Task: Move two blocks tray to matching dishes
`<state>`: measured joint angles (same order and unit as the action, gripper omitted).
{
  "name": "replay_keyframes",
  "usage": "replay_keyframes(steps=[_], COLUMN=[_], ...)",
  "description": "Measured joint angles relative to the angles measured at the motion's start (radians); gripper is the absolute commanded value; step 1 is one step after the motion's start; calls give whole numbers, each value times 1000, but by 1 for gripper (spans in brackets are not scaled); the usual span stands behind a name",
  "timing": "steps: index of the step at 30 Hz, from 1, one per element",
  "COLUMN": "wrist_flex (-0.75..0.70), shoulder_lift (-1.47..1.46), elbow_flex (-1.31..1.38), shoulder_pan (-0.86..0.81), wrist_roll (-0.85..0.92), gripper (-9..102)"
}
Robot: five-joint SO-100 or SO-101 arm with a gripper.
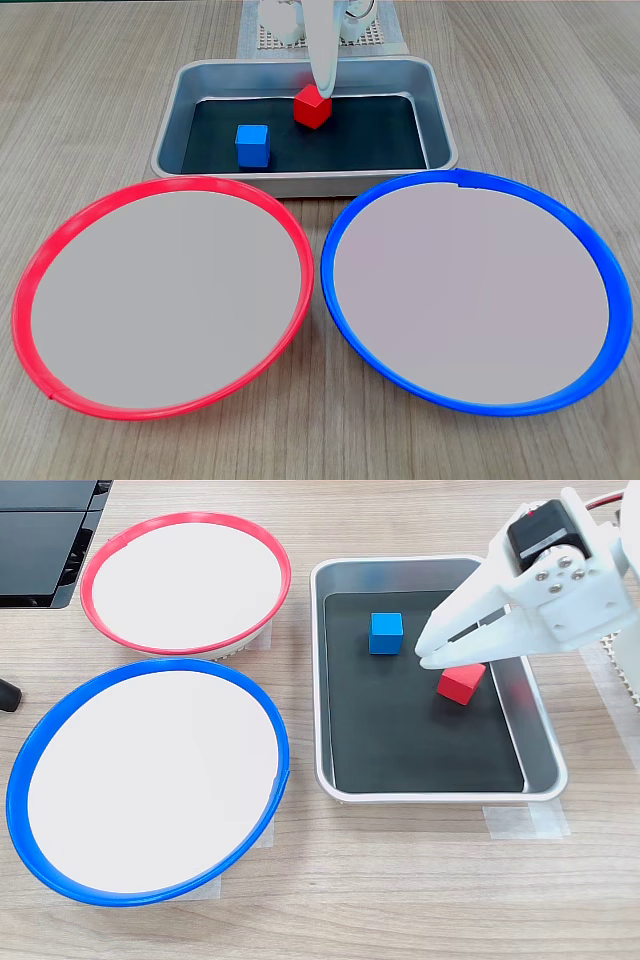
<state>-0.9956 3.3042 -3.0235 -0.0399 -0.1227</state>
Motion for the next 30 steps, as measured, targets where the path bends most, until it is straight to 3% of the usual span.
replay_keyframes(steps=[27, 30], wrist_flex=[-2, -2], shoulder_lift=[0, -6], elbow_flex=[0, 0], shoulder_pan=[18, 28], wrist_roll=[32, 71], gripper=[0, 10])
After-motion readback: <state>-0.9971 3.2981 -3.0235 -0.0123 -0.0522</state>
